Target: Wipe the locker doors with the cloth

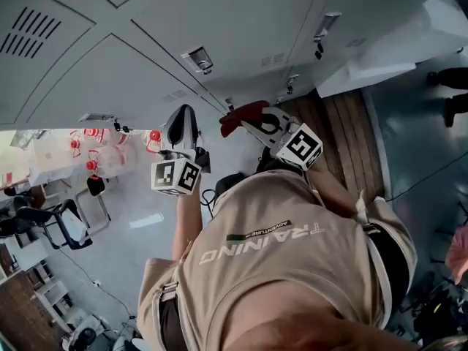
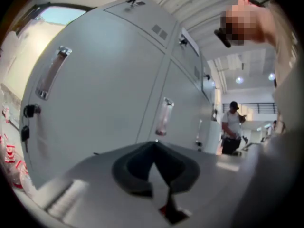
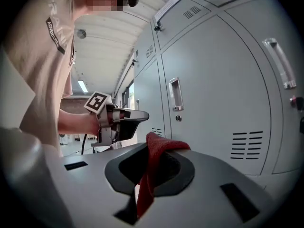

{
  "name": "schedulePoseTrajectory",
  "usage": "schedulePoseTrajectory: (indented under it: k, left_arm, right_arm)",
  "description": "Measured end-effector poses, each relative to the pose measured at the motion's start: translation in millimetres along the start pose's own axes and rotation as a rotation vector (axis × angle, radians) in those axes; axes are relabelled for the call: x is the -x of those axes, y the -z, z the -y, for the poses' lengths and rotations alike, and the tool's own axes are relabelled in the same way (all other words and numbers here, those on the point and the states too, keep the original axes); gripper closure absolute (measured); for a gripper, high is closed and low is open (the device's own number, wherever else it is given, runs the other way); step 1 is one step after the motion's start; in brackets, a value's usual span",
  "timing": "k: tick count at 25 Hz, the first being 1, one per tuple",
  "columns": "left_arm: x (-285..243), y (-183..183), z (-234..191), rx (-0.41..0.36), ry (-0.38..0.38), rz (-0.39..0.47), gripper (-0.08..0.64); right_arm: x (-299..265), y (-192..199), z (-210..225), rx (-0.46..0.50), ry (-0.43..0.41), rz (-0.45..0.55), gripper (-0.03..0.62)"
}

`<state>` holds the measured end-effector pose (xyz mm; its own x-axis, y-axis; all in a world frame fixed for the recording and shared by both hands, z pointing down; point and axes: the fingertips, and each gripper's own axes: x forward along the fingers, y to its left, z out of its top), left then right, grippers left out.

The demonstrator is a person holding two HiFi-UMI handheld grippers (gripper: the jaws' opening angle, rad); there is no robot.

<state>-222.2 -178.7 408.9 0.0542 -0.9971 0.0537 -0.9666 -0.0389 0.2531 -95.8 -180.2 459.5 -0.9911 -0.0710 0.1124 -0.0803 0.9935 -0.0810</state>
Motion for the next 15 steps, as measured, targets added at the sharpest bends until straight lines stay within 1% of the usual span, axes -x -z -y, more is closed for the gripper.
schedulePoseTrajectory:
  k: [3,5,7,10,12,15]
  left_arm:
    - [-4.9,3.6,0.0,-0.067,-0.052,-0.016,0.555]
    - [-6.2,4.0,-1.6,-0.100,-0.069,-0.027,0.555]
    - [-8.7,3.1,-3.6,-0.121,-0.073,-0.030,0.555]
    - [-15.8,-1.3,-4.6,-0.127,-0.056,-0.016,0.555]
    - [-14.7,-8.0,-4.4,-0.140,-0.042,-0.004,0.555]
    - [-12.0,-18.2,-11.8,-0.166,-0.035,0.024,0.555]
  right_arm:
    - [-2.7,4.8,14.4,-0.001,-0.042,-0.009,0.565]
    - [-7.4,-4.2,23.2,0.013,-0.048,0.006,0.565]
    - [-12.1,-17.9,29.4,0.032,-0.049,0.032,0.564]
    - [-19.0,-40.5,37.9,0.054,-0.032,0.055,0.564]
    - [-21.2,-66.9,36.9,0.075,-0.019,0.087,0.564]
    - [-22.2,-135.0,33.0,0.128,-0.012,0.200,0.563]
